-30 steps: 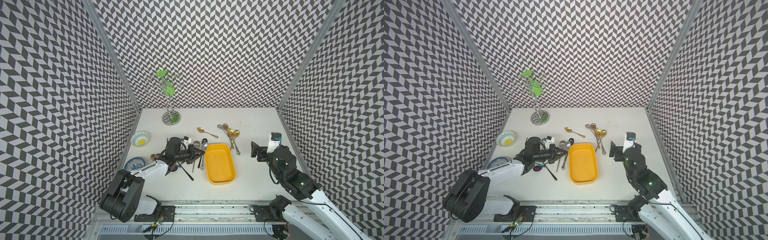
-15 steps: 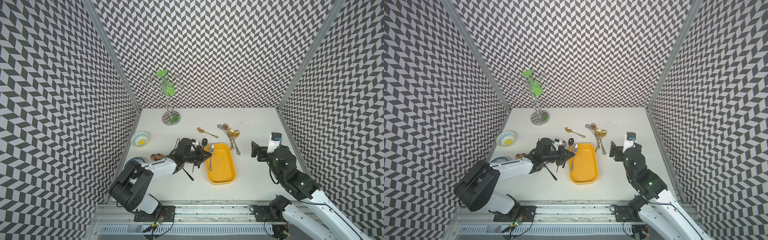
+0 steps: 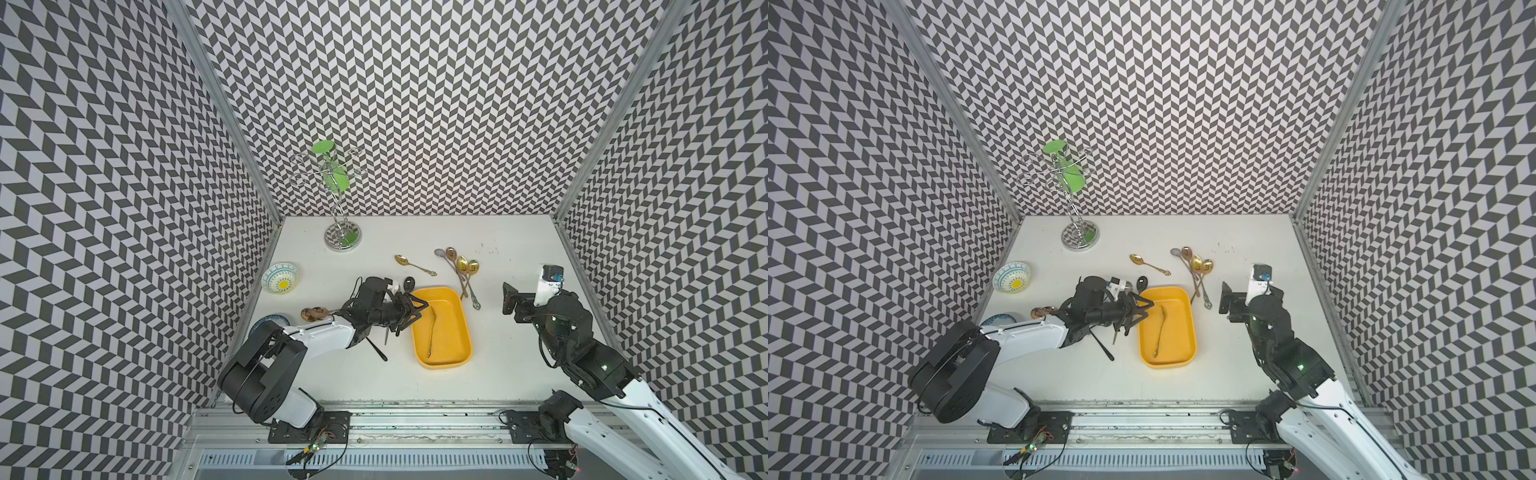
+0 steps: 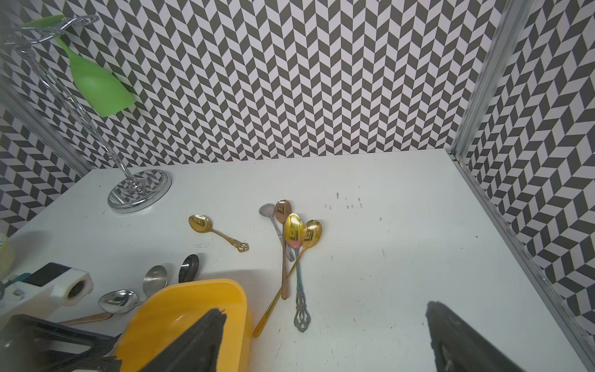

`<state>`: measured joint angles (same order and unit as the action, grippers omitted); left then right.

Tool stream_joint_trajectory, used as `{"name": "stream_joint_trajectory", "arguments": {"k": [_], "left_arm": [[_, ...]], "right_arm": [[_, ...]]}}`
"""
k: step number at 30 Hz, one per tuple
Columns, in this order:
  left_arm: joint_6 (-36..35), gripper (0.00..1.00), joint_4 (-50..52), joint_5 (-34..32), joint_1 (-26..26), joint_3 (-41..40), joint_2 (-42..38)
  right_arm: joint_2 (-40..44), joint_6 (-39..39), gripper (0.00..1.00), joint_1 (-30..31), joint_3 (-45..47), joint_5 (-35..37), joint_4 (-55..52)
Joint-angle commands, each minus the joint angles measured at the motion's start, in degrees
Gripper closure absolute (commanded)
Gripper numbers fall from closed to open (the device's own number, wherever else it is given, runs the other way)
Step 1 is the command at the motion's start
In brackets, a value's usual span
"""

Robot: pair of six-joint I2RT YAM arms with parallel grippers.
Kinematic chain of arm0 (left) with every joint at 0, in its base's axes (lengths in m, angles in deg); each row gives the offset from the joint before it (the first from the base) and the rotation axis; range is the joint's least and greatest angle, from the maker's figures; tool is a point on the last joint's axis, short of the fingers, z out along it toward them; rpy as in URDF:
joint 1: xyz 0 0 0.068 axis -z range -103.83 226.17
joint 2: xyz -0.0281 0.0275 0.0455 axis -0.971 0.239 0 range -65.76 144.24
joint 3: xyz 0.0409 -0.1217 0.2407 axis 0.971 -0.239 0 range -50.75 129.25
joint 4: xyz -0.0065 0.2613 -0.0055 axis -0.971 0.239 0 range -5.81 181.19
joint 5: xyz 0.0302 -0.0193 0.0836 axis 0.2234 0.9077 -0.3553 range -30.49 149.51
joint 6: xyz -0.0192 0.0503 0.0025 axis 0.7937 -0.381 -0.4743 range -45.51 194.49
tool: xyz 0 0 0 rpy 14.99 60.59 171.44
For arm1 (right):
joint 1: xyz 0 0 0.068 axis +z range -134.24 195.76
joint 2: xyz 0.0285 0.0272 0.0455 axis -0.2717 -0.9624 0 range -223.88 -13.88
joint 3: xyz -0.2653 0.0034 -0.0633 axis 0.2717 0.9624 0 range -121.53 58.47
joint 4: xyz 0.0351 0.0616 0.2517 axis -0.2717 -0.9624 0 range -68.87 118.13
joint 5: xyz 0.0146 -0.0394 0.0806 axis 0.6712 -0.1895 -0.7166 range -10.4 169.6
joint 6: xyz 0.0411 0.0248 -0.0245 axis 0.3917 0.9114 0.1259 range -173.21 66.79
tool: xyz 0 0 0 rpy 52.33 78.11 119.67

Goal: Put the spoon into the storage box
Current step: Place the spoon in the storage box, then pick up the spoon from the center of the board.

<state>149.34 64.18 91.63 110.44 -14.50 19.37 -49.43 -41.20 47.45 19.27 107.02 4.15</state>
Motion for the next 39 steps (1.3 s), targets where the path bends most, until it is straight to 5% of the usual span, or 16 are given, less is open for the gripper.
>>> {"name": "stream_joint_trajectory", "arguments": {"k": [1, 17, 29, 39], "left_arm": [[-3.86, 0.46, 0.04, -0.54, -1.90, 0.84, -3.19], [-35.92, 0.22, 4.59, 2.26, -15.10, 1.05, -18.38], [-55.18, 0.01, 12.56, 1.76, -25.08, 2.09, -27.29], [-65.70, 0.00, 17.82, -3.60, -28.30, 3.89, -30.71]], "right_arm": [[0.38, -0.08, 0.01, -0.18, 0.35, -0.07, 2.28], [-5.80, 1.14, 0.01, -0.17, -2.38, -0.99, 1.16], [-26.47, 3.77, 0.01, -0.22, -11.83, -8.23, 1.85], [-46.59, 4.27, 0.11, -0.73, -24.47, -9.60, 1.69]]}}
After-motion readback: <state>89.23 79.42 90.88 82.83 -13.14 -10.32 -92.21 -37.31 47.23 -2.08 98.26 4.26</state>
